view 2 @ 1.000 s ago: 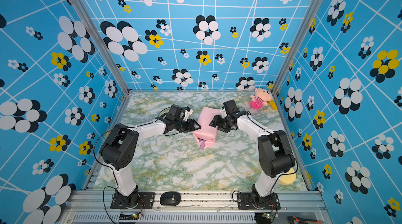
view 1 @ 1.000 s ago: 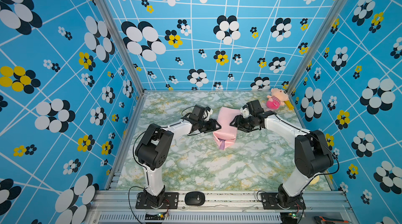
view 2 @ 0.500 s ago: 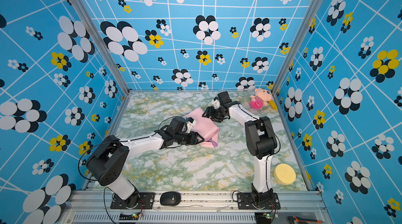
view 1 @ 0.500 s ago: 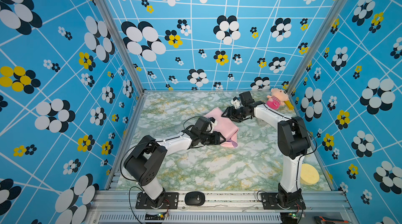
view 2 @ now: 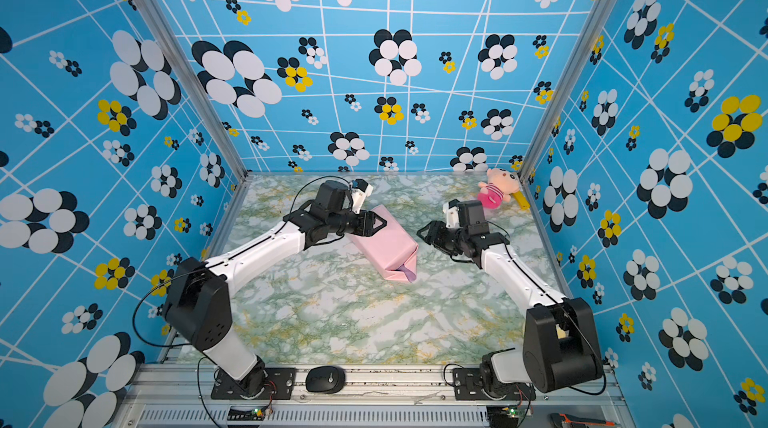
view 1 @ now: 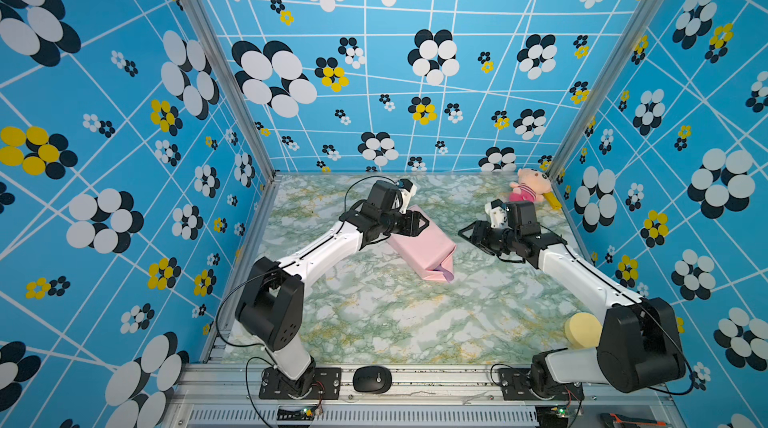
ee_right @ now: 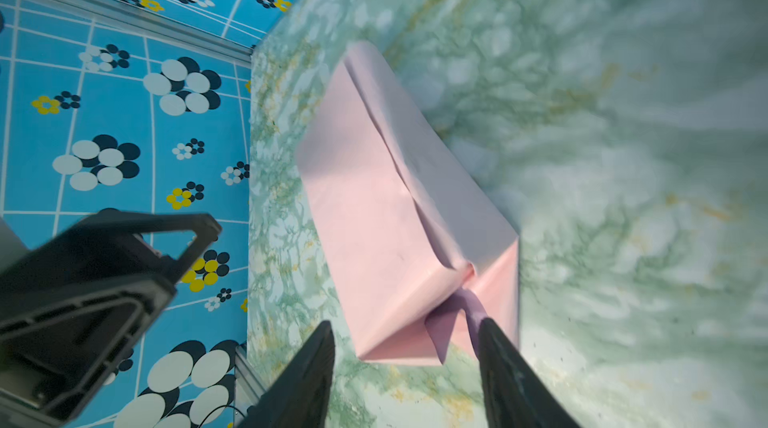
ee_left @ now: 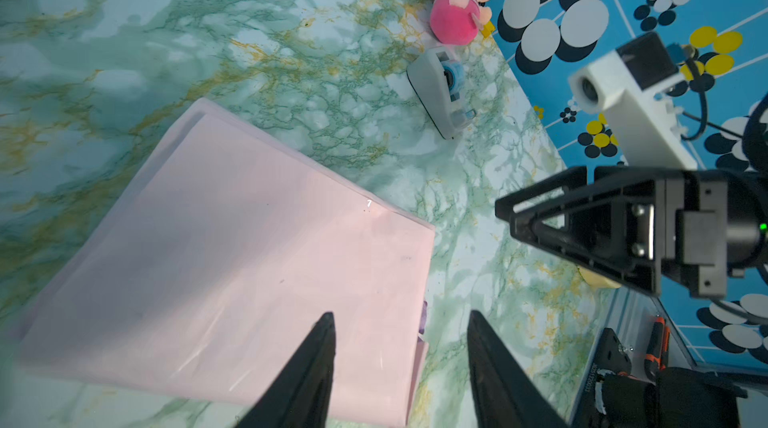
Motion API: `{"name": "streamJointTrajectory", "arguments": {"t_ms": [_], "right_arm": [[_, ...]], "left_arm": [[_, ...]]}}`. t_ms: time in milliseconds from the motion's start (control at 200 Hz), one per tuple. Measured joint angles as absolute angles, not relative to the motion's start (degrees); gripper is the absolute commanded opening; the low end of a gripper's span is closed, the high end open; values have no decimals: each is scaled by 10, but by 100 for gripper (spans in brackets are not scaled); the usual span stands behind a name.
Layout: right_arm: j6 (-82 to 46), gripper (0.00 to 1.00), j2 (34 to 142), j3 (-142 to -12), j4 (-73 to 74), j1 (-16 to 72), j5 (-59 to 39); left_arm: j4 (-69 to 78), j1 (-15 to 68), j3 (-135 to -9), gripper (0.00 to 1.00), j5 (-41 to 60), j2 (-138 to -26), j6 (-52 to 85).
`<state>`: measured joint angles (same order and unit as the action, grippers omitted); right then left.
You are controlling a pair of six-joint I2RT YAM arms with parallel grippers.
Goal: Wrap the gift box in paper
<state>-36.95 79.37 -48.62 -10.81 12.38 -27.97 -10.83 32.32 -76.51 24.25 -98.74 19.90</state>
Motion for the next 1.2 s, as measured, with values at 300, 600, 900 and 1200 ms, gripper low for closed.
{"name": "streamJointTrajectory", "arguments": {"t_ms": [300,600,900,1200], "right_arm": [[-458,55,857,-360,-7,124,-298],[-489,54,928,-369,75,129,-336],[-508,52,957,-374,119,136,-367],[-526,48,980,-374,160,140,-389]], "left_arm": [[-144,323,-798,47,261,-1097,161],[-128,323,-776,47,263,-1099,159],[-100,323,-764,47,269,-1099,168],[-82,322,-757,47,276,-1099,174]]}}
